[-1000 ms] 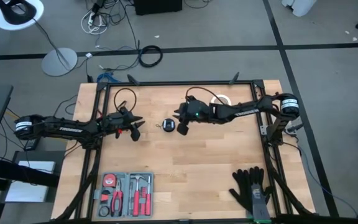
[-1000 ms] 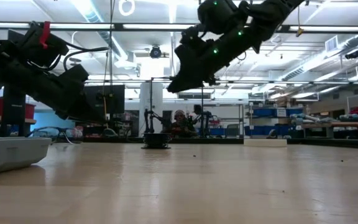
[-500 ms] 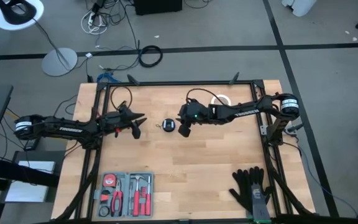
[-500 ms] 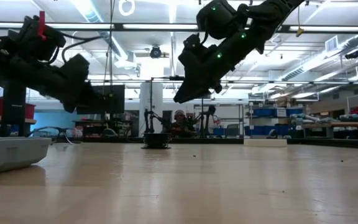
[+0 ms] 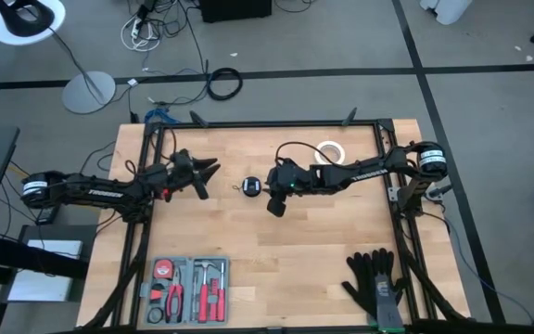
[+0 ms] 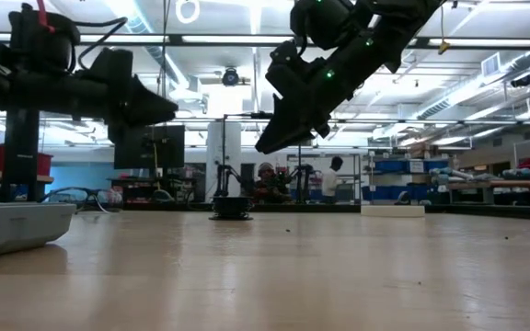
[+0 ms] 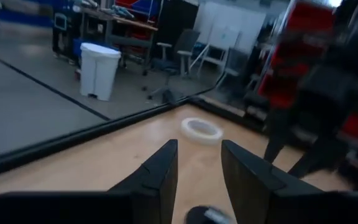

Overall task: Coil cords
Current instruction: Uncoil the black wire from the black spool

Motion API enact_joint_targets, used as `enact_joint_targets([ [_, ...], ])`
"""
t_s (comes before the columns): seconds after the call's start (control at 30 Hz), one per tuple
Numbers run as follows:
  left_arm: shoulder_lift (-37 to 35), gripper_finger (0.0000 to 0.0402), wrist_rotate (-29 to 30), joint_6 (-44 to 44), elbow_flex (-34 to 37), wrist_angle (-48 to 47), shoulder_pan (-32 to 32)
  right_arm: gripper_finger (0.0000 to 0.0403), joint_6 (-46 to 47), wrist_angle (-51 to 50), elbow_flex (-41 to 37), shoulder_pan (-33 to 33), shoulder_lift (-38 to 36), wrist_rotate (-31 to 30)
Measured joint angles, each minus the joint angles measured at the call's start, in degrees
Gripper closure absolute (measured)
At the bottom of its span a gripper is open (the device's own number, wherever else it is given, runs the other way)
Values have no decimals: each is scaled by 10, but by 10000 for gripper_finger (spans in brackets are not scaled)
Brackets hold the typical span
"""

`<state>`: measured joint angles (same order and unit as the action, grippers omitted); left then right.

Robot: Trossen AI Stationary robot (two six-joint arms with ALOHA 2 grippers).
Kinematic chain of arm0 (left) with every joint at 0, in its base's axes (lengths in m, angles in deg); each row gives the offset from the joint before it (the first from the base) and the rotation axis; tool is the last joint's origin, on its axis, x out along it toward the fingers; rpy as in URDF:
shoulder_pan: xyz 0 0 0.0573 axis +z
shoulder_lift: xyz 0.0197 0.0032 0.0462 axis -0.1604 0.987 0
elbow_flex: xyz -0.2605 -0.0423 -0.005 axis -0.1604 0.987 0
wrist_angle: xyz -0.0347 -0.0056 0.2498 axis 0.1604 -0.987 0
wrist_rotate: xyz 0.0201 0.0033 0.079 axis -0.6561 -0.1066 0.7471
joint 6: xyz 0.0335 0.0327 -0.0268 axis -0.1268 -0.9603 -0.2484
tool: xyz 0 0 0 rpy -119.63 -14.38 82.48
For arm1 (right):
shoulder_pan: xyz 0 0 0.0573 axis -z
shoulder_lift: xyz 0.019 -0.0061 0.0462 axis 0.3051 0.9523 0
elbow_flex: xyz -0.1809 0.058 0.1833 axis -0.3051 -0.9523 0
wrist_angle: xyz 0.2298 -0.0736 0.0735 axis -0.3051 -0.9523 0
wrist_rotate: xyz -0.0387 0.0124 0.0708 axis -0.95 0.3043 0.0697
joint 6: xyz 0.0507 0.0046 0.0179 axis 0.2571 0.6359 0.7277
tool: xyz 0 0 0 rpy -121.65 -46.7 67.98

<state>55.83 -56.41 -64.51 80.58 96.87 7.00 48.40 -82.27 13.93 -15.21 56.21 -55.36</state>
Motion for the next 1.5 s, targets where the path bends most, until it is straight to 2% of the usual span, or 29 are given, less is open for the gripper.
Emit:
enact_joint_targets([
  [0.1, 0, 275, -2, 43, 0, 16, 0, 290, 0, 7, 0, -3, 0, 0],
  [0.63, 0, 274, 8, 61, 0, 60, 0, 291, 5, 18, 0, -7, 0, 0],
  [0.97, 0, 269, 10, 74, 0, 37, 0, 291, 26, 18, 0, -7, 0, 0],
  [1.13, 0, 223, 13, 75, 0, 26, 0, 293, 26, 19, 0, -7, 0, 0],
  [1.37, 0, 105, 20, 74, 0, 30, 0, 291, 26, 25, 0, -7, 0, 0],
  [1.5, 0, 57, 19, 81, 0, 29, 0, 293, 26, 38, 0, -7, 0, 0],
])
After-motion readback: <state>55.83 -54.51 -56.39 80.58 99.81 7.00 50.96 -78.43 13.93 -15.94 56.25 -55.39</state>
